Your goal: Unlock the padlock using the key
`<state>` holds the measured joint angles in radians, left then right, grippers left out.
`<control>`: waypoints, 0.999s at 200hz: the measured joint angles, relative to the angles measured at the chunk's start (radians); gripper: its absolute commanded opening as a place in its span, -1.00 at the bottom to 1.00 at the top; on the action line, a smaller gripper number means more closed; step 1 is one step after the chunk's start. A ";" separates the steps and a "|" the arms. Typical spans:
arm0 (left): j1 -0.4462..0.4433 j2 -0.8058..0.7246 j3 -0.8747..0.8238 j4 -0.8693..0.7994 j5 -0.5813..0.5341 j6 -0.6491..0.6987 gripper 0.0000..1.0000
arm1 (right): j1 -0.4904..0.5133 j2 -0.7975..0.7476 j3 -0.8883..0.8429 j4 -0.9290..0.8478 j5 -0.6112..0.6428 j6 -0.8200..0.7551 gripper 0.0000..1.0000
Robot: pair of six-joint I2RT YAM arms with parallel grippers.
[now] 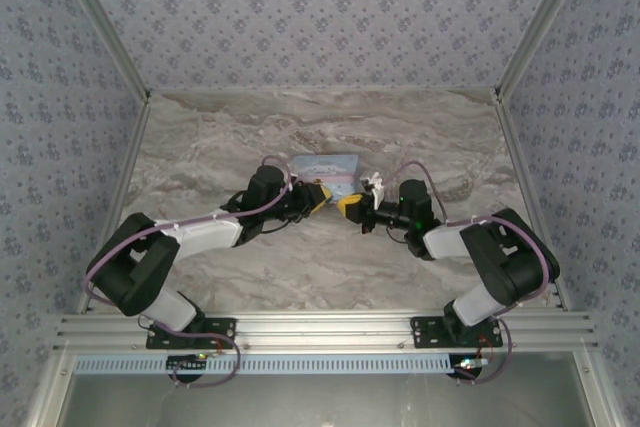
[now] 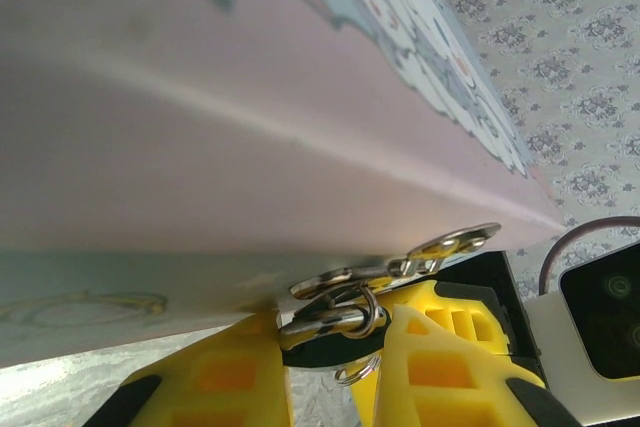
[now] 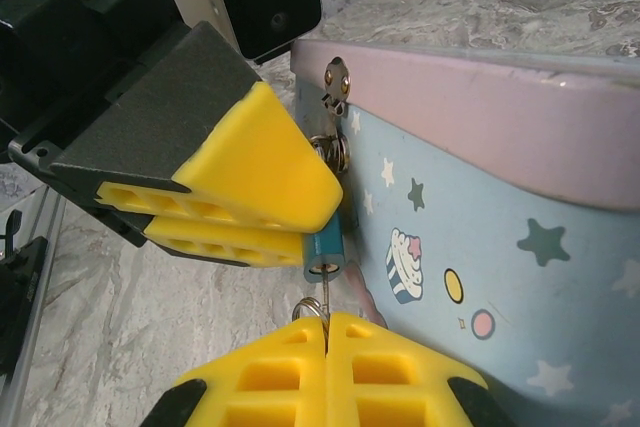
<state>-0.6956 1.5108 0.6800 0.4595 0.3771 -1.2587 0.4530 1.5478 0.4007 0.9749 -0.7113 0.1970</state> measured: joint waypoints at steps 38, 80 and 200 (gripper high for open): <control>0.000 0.000 0.000 -0.001 -0.003 0.000 -0.84 | -0.002 0.005 0.003 -0.006 -0.001 -0.005 -1.00; 0.000 0.000 0.000 -0.001 -0.002 0.000 -0.84 | -0.011 0.013 0.004 -0.001 -0.012 -0.007 -1.00; -0.015 -0.026 0.013 0.033 0.090 0.020 -0.79 | -0.048 0.062 0.030 -0.006 0.016 -0.007 -1.00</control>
<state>-0.7105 1.4845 0.6933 0.4923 0.4675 -1.2385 0.4049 1.6100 0.4309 0.9688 -0.6952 0.1902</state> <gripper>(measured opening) 0.091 0.061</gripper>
